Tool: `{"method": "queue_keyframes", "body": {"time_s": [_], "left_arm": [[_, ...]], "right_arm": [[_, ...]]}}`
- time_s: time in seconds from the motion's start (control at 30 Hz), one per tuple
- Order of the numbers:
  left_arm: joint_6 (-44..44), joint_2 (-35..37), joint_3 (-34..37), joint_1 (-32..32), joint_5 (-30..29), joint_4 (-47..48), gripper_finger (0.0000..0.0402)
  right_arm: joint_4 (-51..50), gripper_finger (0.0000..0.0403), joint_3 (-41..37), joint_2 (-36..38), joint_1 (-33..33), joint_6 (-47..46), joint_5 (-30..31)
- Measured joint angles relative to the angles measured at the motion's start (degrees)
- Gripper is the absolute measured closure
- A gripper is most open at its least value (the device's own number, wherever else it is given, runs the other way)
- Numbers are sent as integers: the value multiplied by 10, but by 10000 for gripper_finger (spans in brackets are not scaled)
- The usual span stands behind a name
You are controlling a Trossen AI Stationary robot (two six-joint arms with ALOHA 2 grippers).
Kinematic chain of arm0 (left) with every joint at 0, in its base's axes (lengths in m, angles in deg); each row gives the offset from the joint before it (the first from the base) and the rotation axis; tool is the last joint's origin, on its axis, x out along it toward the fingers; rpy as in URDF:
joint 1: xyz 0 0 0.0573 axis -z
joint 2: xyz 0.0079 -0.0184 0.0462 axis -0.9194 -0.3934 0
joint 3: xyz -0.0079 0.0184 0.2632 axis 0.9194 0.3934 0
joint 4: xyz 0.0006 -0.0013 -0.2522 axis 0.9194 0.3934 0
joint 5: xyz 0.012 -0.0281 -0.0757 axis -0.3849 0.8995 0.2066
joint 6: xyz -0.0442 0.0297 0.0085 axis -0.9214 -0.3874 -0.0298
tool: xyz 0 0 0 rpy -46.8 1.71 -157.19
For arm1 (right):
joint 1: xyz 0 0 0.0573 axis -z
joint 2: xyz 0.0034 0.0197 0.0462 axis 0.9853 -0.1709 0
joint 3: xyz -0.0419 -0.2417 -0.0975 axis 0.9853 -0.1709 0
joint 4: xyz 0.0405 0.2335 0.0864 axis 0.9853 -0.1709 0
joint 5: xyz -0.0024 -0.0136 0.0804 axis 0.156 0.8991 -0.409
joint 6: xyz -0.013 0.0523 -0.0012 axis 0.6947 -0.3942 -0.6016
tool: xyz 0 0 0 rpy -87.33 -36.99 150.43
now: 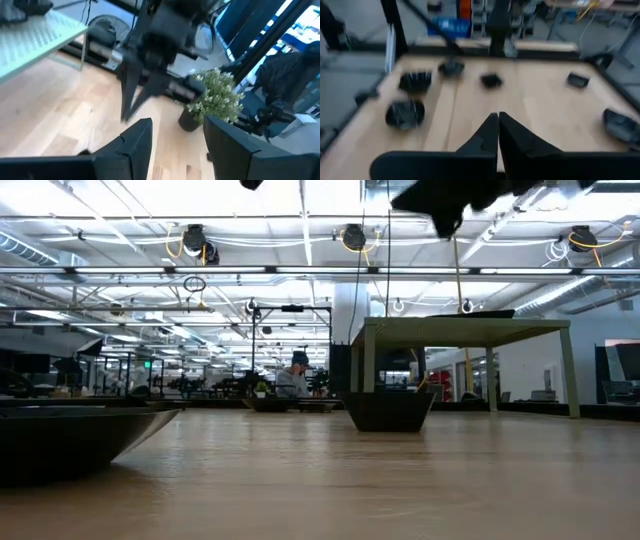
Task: Pick & Place Mini shaped plates
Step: Stack the top distorted square plate on top of the distorted square plate on the shelf
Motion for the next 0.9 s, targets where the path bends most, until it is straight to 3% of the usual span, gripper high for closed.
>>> {"method": "queue_keyframes", "body": {"time_s": [0.17, 0.33, 0.4, 0.63, 0.9], "left_arm": [[18, 0, 0, 0, 0, -29, 220], [11, 0, 0, -2, 0, -65, 220], [24, 0, 0, -2, 0, -76, 220], [33, 0, 0, -2, 0, -92, 220], [4, 0, 0, -1, 0, -90, 220]], "right_arm": [[-77, 400, 1, 44, 12, -41, 0], [-140, 358, 0, -17, 13, -74, -33], [-124, 330, 0, -57, 13, -65, -61], [-32, 246, 0, -197, 12, -34, -64], [48, 231, 0, -308, 12, -23, -61]]}}
